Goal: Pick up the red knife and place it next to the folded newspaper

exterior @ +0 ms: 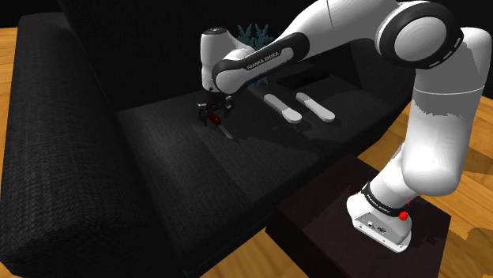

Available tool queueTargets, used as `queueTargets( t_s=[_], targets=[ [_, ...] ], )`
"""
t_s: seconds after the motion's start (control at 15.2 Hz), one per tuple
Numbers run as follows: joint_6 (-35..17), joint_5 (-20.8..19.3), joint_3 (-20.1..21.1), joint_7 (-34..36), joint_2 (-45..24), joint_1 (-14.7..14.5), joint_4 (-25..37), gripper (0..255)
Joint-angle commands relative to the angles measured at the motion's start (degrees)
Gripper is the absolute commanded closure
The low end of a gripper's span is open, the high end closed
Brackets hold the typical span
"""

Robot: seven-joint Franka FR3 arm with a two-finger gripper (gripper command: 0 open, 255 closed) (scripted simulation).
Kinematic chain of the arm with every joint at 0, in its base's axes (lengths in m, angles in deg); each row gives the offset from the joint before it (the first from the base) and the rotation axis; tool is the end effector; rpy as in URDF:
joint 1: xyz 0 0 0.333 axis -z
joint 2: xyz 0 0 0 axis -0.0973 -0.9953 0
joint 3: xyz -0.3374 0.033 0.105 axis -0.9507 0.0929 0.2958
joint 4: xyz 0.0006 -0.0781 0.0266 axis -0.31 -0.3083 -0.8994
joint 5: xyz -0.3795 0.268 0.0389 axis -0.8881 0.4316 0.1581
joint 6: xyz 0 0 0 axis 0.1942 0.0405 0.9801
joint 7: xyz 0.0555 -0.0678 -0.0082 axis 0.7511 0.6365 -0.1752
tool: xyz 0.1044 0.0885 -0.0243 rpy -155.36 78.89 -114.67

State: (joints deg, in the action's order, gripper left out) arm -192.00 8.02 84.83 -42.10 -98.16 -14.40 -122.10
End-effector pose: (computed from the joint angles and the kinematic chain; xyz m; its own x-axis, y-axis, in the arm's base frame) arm 0.6850 0.2718 0.2860 0.9830 -0.1795 0.0393 -0.1798 -0.9837 0.0028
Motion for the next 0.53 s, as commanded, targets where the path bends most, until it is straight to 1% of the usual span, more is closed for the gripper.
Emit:
queueTargets(
  t_s=[0.0, 0.13, 0.2, 0.46],
  targets=[
    [0.0, 0.0, 0.0, 0.0, 0.0, 0.0, 0.0, 0],
    [0.0, 0.0, 0.0, 0.0, 0.0, 0.0, 0.0, 0],
    [0.0, 0.0, 0.0, 0.0, 0.0, 0.0, 0.0, 255],
    [0.0, 0.0, 0.0, 0.1, 0.2, 0.0, -0.2, 255]
  ],
)
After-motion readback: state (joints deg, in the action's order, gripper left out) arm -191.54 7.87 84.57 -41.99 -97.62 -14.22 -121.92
